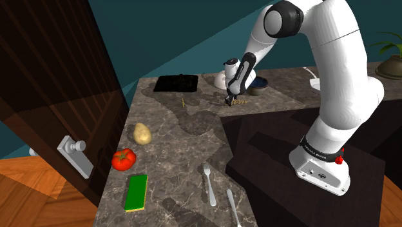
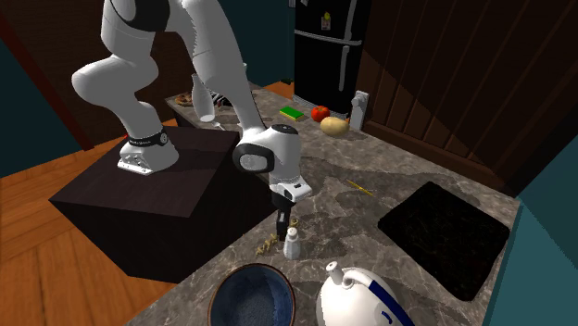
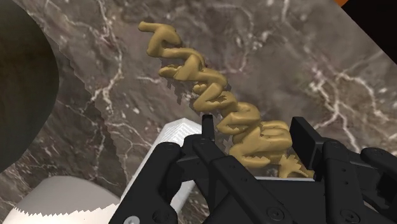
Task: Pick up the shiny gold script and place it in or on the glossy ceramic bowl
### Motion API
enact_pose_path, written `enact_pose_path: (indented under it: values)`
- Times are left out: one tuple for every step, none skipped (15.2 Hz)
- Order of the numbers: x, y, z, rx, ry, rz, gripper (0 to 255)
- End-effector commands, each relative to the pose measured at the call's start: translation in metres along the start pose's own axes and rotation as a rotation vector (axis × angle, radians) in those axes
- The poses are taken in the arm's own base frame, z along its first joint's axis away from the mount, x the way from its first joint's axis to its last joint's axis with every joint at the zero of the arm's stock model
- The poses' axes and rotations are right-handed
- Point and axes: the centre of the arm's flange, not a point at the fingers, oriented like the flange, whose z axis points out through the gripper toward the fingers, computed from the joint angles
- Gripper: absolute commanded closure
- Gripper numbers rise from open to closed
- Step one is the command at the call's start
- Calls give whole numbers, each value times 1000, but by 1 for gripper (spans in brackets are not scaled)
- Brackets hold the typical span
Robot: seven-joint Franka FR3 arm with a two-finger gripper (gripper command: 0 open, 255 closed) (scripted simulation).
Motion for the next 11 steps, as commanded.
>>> enact_pose_path:
  values:
    - [0,0,0,0,-1,0,255]
    - [0,0,0,0,-1,0,255]
    - [0,0,0,0,-1,0,255]
    - [0,1,-5,0,-1,0,255]
    - [0,3,-10,0,-1,0,255]
    - [0,4,-15,0,-1,0,255]
    - [0,5,-20,0,-1,0,255]
    - [0,7,-25,0,-1,0,255]
    - [1,8,-30,0,-1,0,255]
    - [1,10,-36,0,-1,0,255]
    - [1,11,-41,0,-1,0,255]
